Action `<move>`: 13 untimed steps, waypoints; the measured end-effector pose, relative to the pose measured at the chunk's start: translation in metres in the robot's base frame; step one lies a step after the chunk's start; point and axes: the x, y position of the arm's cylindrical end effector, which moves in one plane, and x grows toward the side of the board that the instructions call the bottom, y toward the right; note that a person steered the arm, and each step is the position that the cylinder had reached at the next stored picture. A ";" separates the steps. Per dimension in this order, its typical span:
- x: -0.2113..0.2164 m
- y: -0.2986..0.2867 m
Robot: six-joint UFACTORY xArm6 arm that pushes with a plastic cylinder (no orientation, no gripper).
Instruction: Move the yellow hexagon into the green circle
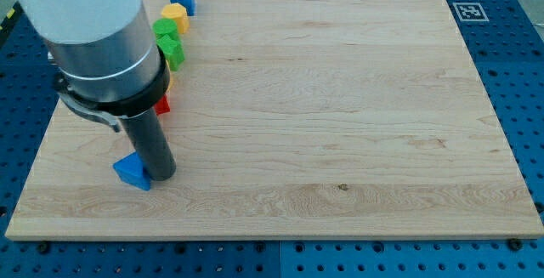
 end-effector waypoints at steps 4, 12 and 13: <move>-0.083 0.077; -0.286 0.065; -0.302 0.060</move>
